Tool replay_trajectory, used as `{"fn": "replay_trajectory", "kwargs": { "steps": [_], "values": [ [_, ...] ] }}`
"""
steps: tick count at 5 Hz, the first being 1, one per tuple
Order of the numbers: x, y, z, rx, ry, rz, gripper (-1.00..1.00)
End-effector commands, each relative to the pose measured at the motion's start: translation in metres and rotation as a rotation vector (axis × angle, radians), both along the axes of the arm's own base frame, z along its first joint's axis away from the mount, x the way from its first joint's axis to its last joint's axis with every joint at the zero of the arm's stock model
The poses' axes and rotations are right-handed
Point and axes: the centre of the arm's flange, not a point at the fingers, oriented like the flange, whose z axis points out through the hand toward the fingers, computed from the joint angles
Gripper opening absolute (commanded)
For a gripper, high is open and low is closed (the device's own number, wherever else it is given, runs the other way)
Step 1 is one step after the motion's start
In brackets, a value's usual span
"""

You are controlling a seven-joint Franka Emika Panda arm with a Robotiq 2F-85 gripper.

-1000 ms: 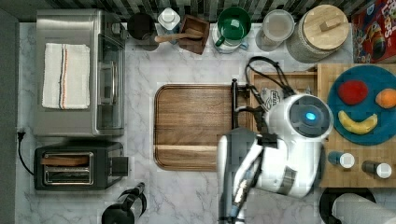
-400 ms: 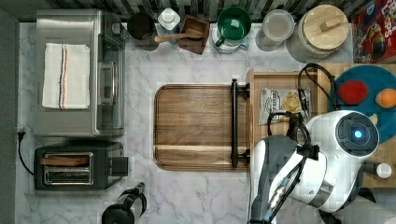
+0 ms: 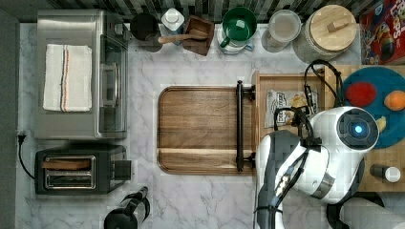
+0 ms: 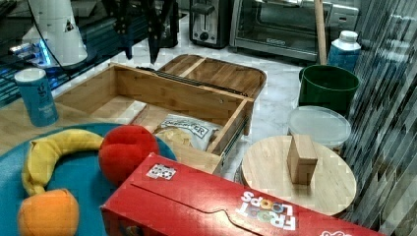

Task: Pick up the butter.

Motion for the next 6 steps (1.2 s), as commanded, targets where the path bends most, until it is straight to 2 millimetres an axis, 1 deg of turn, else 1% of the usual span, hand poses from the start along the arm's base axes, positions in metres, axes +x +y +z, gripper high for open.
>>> {"fn": "replay_trajectory", "kwargs": {
  "steps": [1,4,5,6],
  "values": [
    [-0.020,-0.021,-0.046,-0.007,0.032,-0.107,1.00],
    [-0.033,-0.021,-0.098,0.015,0.002,-0.124,1.00],
    [-0.037,-0.016,-0.109,0.009,-0.006,-0.128,1.00],
    [-0.043,-0.017,-0.120,-0.002,-0.024,-0.120,1.00]
  ]
}}
